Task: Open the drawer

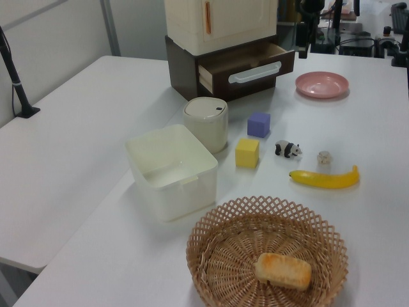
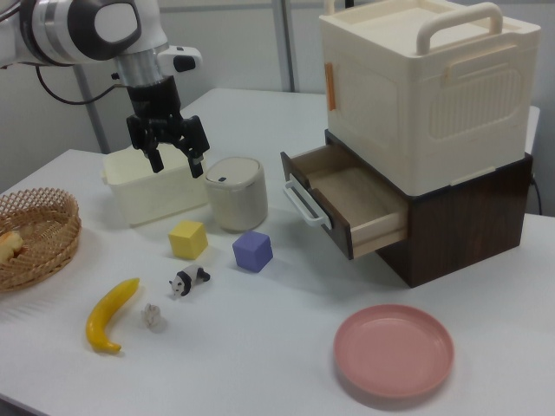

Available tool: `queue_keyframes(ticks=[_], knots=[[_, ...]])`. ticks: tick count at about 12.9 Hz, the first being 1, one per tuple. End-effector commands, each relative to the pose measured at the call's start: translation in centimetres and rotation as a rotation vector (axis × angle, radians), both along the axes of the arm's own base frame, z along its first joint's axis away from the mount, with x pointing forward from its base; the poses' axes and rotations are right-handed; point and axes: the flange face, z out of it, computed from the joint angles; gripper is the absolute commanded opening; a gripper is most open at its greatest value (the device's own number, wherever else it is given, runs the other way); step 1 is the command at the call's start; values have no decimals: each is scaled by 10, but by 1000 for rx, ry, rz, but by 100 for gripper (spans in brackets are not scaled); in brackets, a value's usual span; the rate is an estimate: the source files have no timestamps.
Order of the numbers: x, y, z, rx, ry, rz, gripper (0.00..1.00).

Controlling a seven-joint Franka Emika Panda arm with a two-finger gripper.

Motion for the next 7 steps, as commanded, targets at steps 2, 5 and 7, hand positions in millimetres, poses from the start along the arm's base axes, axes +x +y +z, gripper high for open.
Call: queue_keyframes(ticks=[2,5,7], knots=[[-2,8,2,25,4,1,100],[-1,26,0,24,5,26,100],[-1,23,0,25,7,22,100]])
